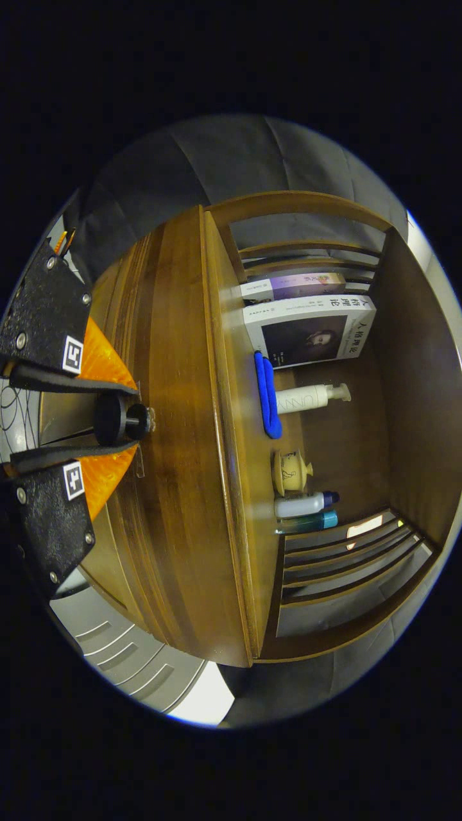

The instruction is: Pull open the drawer, take out the items inside it, and place them on the countertop above the cabinet.

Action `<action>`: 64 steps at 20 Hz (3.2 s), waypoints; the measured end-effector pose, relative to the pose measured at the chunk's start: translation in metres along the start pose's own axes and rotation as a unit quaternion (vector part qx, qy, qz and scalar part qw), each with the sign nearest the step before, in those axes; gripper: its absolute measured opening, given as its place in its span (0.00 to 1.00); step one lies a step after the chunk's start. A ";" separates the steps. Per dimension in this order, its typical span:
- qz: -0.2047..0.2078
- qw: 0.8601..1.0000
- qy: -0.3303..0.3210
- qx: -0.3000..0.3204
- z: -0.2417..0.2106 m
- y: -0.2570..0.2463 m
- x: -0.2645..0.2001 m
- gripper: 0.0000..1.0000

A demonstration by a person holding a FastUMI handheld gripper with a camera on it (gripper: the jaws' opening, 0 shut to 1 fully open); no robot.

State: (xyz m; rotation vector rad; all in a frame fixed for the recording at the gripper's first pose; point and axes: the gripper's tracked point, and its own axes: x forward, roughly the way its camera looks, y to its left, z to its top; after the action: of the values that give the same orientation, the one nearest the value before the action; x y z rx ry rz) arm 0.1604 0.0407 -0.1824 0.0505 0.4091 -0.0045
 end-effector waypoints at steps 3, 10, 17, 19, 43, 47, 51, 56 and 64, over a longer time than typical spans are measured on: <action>-0.004 1.000 -0.004 -0.006 0.000 0.000 -0.004 0.33; 0.010 1.000 -0.015 -0.020 -0.009 0.002 -0.041 0.33; 0.013 0.999 -0.031 -0.026 -0.018 0.005 -0.079 0.33; 0.018 0.999 -0.031 -0.026 -0.020 0.005 -0.087 0.33; 0.062 0.997 -0.014 -0.052 -0.058 0.015 -0.187 0.34; 0.068 0.995 -0.047 -0.063 -0.040 0.015 -0.196 0.52; 0.084 0.992 -0.078 -0.057 -0.008 0.017 -0.204 0.76; 0.099 0.988 -0.103 -0.051 0.038 0.023 -0.209 0.93; 0.082 0.995 -0.004 -0.059 0.069 0.008 -0.154 0.93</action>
State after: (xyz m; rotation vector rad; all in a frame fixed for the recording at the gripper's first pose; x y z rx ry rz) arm 0.0462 0.0439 -0.0578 -0.0323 0.3954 0.1815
